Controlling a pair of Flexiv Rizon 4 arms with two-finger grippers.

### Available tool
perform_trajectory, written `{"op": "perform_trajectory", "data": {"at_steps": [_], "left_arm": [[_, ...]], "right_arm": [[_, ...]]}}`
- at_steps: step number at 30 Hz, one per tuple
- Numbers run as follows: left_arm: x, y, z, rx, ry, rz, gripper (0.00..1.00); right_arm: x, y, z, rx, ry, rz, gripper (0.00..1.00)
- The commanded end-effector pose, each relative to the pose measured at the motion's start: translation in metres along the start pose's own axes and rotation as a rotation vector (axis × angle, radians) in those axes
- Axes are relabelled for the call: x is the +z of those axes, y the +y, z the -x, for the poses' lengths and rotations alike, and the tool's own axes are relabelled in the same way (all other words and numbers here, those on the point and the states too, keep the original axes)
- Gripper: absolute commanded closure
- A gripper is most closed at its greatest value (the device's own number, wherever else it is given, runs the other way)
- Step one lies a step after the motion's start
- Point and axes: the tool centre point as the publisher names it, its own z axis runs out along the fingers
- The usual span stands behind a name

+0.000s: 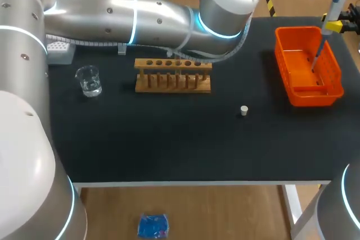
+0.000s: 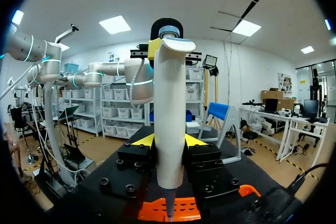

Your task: Invert the test tube, pick up the pipette, mount the tip to pipette, aspirate from beaker and dispense into the tube, eject the tip, return the pipette, and cap with the stopper.

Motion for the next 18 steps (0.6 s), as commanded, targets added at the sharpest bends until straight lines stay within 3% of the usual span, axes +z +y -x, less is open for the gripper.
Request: {"op": "perform_trajectory", "data": {"at_steps": [1, 18], "left_arm": [[0.0030, 0.0037, 0.0041, 0.006, 0.015, -0.029, 1.00], [0.0070, 0.0104, 0.0115, -0.003, 0.041, -0.018, 1.00]], "right_arm": [[-0.0017, -0.0001, 0.0017, 0.000, 0.006, 0.000, 1.00], [-0.0017, -0.0001, 0.0017, 0.000, 0.006, 0.000, 1.00]]}}
